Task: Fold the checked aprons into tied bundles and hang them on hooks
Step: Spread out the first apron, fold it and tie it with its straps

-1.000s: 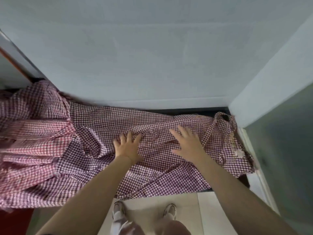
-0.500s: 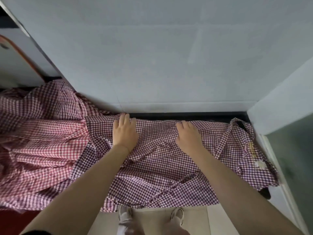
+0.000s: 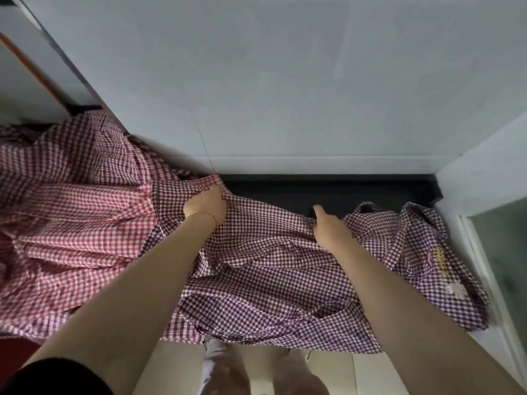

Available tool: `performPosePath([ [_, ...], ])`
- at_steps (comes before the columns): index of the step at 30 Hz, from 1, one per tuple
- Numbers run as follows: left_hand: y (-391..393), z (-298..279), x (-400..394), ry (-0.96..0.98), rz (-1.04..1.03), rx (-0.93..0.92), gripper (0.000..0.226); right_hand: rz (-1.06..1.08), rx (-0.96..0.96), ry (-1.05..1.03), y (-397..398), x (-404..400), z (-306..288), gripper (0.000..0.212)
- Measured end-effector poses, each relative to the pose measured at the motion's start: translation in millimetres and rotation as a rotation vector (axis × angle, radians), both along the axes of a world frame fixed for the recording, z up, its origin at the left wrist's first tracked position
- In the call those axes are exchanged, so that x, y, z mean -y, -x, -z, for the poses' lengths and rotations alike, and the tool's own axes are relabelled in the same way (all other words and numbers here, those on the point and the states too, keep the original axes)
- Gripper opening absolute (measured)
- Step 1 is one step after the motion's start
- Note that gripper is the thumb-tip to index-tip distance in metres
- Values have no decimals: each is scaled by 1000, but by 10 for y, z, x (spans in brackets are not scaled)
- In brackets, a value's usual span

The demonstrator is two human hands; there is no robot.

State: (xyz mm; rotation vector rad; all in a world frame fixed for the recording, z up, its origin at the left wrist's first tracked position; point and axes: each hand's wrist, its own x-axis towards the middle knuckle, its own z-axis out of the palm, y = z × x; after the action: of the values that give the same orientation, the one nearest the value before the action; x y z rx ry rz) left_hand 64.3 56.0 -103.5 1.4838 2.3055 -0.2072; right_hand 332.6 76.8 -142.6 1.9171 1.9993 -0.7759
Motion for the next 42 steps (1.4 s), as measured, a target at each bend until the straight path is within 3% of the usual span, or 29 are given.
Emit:
performPosePath([
  [6,3,-37,85,-153,-80,79,20,-180,146,-189,34,67,-50,28],
  [10,-26,-107,98,-248,-153,183,14,-197,30,-304,8,-6,-105,18],
  [11,-41,-136,107,-270,-133,157,12,-172,-11,-294,-4,-26,-136,10],
  [13,-85,-198,119,-294,-16,9,9,-138,-62,-236,-6,-62,-228,18],
  [16,-153,-224,96,-195,184,-282,21,-100,-98,-86,4,-136,-379,11],
  [18,-174,-222,64,-181,280,-373,23,-80,-115,68,-5,-172,-454,26],
  [20,-176,-221,24,-231,378,-323,20,-41,-154,113,-24,-205,-477,41],
  [22,-203,-275,-10,-231,406,-149,14,6,-195,-30,-41,-248,-498,43],
  [24,-225,-370,-44,-154,331,17,9,19,-209,-169,-41,-291,-551,32],
  [27,-216,-441,-73,-86,215,136,28,-26,-225,-199,-11,-314,-667,18],
  [30,-202,-530,-99,-53,168,218,53,-77,-252,-98,9,-307,-816,10],
  [34,-217,-676,-189,49,242,202,42,-48,-326,127,-30,-282,-998,11],
  [36,-227,-736,-195,89,249,178,50,-36,-328,240,-91,-275,-1039,13],
  [38,-227,-807,-176,82,222,162,47,-7,-345,316,-161,-271,-1076,28],
  [42,-180,-948,-130,24,190,122,36,267,-557,389,-273,-323,-1238,54],
])
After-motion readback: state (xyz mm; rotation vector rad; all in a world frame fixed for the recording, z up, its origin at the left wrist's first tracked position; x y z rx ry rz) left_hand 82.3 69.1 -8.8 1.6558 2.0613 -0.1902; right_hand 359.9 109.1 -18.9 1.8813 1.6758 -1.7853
